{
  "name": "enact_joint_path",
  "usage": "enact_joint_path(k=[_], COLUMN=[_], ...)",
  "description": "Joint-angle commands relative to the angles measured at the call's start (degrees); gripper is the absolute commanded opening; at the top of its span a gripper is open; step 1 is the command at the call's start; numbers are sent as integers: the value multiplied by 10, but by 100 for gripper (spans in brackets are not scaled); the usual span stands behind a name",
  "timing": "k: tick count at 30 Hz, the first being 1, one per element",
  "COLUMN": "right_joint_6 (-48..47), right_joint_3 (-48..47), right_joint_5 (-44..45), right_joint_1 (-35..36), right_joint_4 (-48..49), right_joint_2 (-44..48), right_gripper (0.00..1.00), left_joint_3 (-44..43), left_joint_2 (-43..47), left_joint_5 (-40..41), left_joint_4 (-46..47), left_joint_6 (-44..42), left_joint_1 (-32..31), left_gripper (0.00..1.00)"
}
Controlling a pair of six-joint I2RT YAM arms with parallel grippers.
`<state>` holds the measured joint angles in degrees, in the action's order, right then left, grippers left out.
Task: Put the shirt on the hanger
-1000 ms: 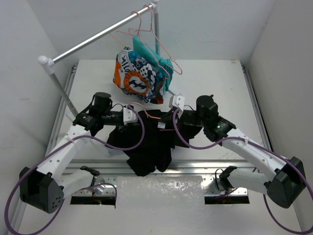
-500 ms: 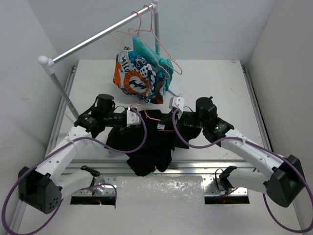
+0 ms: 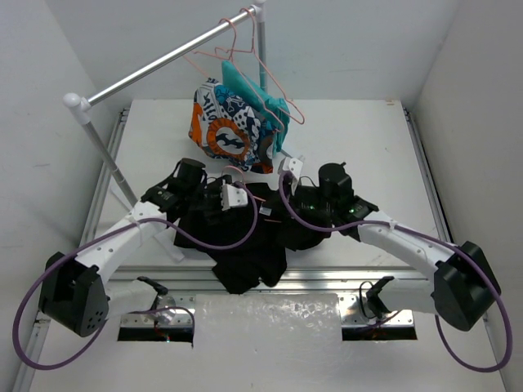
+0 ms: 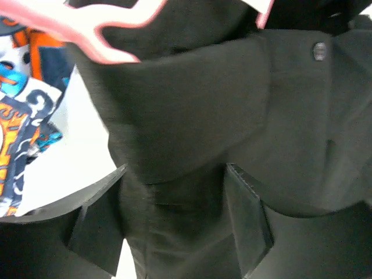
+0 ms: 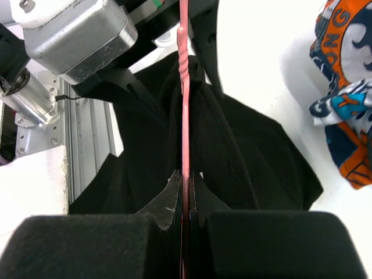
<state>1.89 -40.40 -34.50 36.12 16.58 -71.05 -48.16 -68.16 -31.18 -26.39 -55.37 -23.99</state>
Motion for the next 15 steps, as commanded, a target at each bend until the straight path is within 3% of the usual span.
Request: enact_joint_path(k=[1,4,7,8,11,15], right_joint_6=[33,43,65,59,42,22], right_joint_3=[8,15,37,39,44,55], right_joint_5=[-12,-7,-17,-16,-15,5], right_joint_1=[-6,-14,-49,-53,-59,-63], right_joint_4=[73,79,93,87,58,34], right_joint_2=[1,6,25,35,50,83], right_gripper=[0,0,0,0,0,0], left_joint_3=[4,14,27,28,21,8], left_joint_2=[2,8,27,34,35,33], left_joint_5=[37,52,18,3,-57,-77], left_joint_4=[44,50,55,54,45,14], left_joint_6=[-12,-15,-15,-16,-26,-42], left_joint_1=[-5,-3,17,29,82,114], left_gripper=[62,62,52,42,30,27])
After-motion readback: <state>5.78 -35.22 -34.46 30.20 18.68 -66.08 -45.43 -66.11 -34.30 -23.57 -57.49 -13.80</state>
